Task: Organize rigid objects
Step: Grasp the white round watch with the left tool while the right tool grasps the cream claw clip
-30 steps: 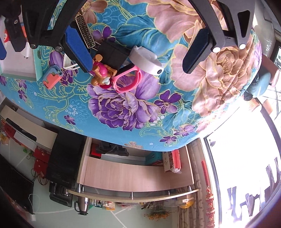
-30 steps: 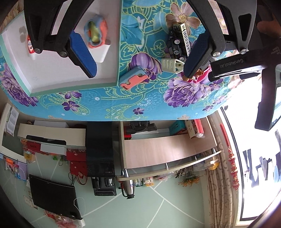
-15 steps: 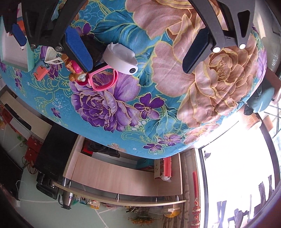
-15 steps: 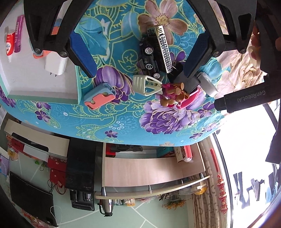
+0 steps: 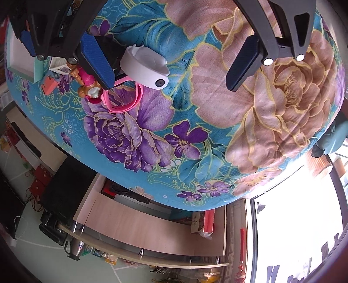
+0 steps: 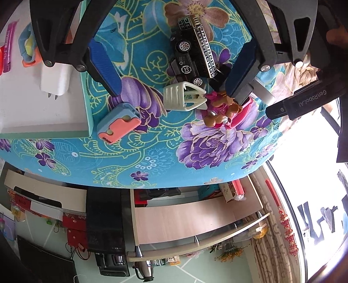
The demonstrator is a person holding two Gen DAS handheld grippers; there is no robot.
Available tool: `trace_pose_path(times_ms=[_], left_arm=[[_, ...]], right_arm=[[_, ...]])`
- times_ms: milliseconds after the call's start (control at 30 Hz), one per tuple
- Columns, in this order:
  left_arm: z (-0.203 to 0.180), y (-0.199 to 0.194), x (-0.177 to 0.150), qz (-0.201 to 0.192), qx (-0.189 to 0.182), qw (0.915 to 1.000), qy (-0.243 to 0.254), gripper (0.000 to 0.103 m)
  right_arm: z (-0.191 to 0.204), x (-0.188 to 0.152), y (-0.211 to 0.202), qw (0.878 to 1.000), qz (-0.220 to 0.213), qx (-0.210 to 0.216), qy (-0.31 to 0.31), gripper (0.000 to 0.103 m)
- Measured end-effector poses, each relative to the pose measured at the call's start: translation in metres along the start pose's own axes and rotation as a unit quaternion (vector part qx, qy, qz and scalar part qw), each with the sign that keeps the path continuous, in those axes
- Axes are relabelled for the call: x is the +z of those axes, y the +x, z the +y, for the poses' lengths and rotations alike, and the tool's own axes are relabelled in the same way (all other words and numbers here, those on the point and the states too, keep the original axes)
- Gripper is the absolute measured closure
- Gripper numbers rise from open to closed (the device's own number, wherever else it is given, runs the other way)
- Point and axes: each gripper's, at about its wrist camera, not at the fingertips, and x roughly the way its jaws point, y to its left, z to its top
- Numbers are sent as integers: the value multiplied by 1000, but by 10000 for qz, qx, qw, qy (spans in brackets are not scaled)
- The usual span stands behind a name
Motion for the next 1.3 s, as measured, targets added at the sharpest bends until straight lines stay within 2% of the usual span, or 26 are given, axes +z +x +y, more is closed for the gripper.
trace_pose_path(times_ms=[67, 133, 167, 433, 500, 733, 800, 867, 933, 1000, 1133, 1233, 1300], left_arm=[[-5, 2, -2, 66, 49, 9998, 194, 0], [-9, 3, -5, 155, 37, 9993, 349, 0], [-10, 4, -6, 183, 19, 9990, 417, 0], [-14, 15, -12, 384, 30, 9964, 750, 0], [-12, 20, -12, 383, 32, 9968, 702, 0], [-2, 28, -11, 407, -330, 9984, 190, 1], [0, 29, -11, 439, -478, 9979, 55, 12], [0, 29, -12, 484, -558, 9973, 6, 18], [-2, 29, -13, 492, -540, 9973, 56, 21], [-3, 28, -13, 486, -641, 9967, 61, 29], [-4, 27, -14, 478, -671, 9966, 86, 31], [-3, 28, -13, 479, -718, 9962, 62, 32], [-4, 28, -13, 475, -726, 9962, 75, 34]], right_arm=[[-2, 1, 4, 10000, 41, -43, 27, 10], [-3, 3, 9, 9999, 94, -99, 25, 22], [-3, 4, 12, 9998, 129, -144, 26, 24], [1, 6, 27, 9997, 229, -13, 1, 24], [2, 5, 28, 9997, 241, -9, -28, 24], [0, 5, 30, 9997, 236, 51, 19, 24], [1, 5, 30, 9997, 228, 92, 24, 24], [3, 5, 31, 9997, 224, 127, 19, 24], [5, 4, 32, 9996, 221, 175, -18, 28], [8, 4, 33, 9996, 218, 199, -44, 30], [11, 4, 35, 9994, 228, 228, -90, 39], [13, 3, 36, 9994, 247, 208, -115, 41], [13, 2, 37, 9994, 244, 204, -118, 50]])
